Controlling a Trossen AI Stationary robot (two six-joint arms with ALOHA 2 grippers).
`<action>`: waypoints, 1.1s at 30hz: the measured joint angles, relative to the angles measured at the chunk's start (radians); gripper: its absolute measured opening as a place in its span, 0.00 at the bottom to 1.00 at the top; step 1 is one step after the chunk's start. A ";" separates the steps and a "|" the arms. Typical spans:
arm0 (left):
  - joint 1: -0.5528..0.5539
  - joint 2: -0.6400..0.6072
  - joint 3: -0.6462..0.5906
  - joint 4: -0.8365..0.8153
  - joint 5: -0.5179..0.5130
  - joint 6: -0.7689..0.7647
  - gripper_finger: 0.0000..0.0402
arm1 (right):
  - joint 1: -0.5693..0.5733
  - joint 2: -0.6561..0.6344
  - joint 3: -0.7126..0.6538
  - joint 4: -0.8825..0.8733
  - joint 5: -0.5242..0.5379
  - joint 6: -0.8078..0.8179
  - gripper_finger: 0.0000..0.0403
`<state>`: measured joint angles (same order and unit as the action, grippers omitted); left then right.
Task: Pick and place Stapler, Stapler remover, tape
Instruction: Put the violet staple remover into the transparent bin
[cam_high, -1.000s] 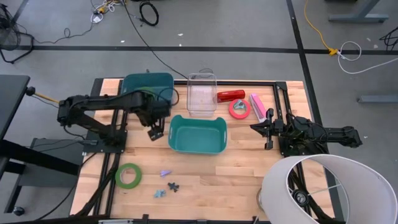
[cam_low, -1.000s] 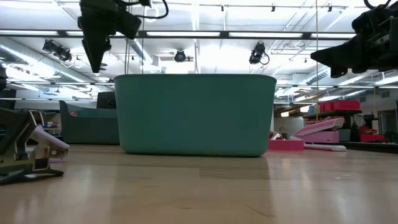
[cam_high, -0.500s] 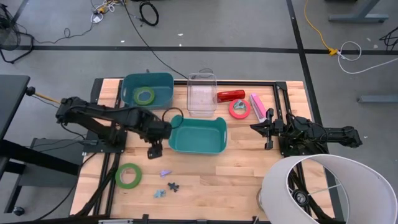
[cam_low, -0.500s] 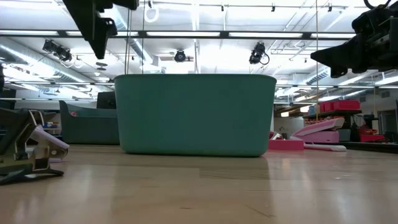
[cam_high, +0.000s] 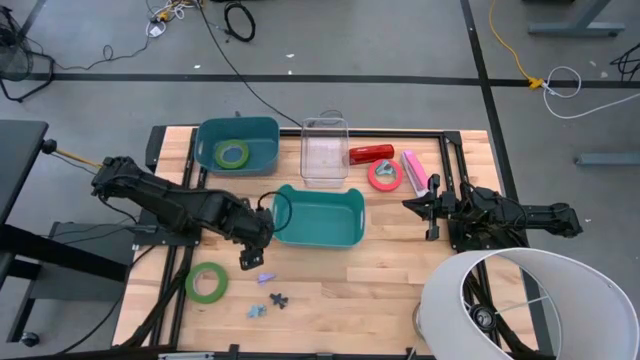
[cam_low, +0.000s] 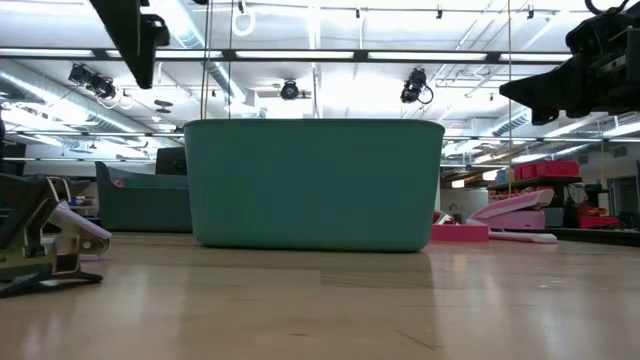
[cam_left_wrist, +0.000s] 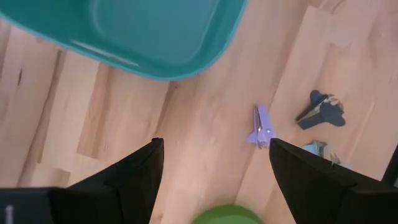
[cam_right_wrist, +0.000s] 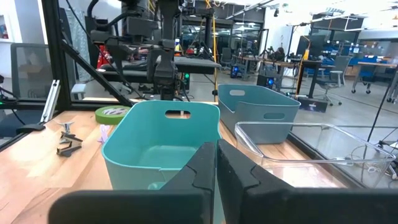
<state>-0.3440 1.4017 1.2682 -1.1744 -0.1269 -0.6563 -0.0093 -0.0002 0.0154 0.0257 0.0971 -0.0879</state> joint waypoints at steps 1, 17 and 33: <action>-0.010 0.005 0.000 0.000 -0.009 -0.024 0.74 | 0.000 0.000 0.000 0.000 0.000 0.000 0.04; -0.095 0.176 0.000 0.004 -0.020 -0.155 0.74 | 0.000 0.000 0.000 0.000 0.000 0.000 0.04; -0.098 0.294 0.000 0.027 0.083 -0.163 0.74 | 0.000 0.000 0.000 0.000 0.000 0.000 0.04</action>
<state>-0.4424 1.6960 1.2686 -1.1472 -0.0440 -0.8196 -0.0093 -0.0002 0.0157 0.0257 0.0969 -0.0879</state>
